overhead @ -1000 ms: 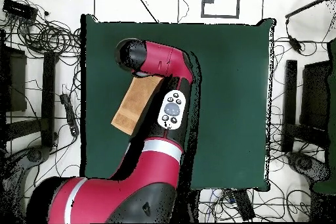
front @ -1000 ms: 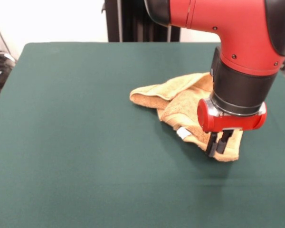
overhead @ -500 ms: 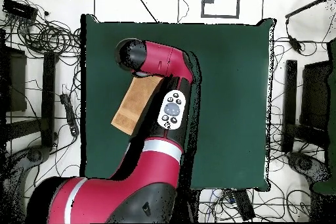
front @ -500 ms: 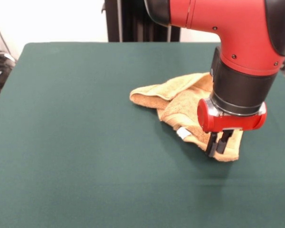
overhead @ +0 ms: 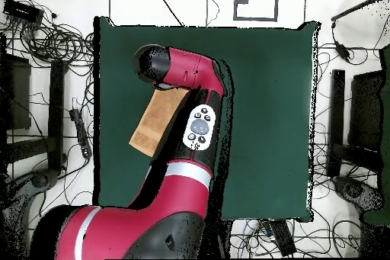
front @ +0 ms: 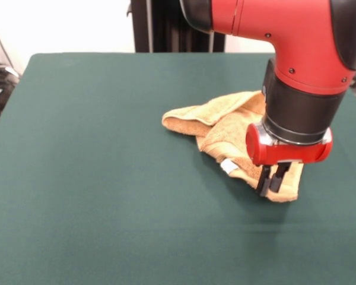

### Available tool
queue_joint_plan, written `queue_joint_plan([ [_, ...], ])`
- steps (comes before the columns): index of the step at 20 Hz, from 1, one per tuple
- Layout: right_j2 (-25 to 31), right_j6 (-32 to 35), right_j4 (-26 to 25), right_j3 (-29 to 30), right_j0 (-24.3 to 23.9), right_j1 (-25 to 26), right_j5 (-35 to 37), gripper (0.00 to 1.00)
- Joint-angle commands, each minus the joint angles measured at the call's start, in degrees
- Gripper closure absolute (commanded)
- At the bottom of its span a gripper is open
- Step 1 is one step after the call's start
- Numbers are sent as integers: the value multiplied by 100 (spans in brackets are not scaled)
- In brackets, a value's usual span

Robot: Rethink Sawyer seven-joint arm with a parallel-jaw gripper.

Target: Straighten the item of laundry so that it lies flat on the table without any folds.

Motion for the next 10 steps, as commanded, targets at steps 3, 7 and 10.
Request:
queue_joint_plan([
  [3, 257, 1969, 90, 398, 128, 340, -460, 100],
  [7, 461, 1696, 118, 612, 46, 116, -311, 100],
  [10, 607, 1451, 114, 824, -17, -100, -224, 100],
])
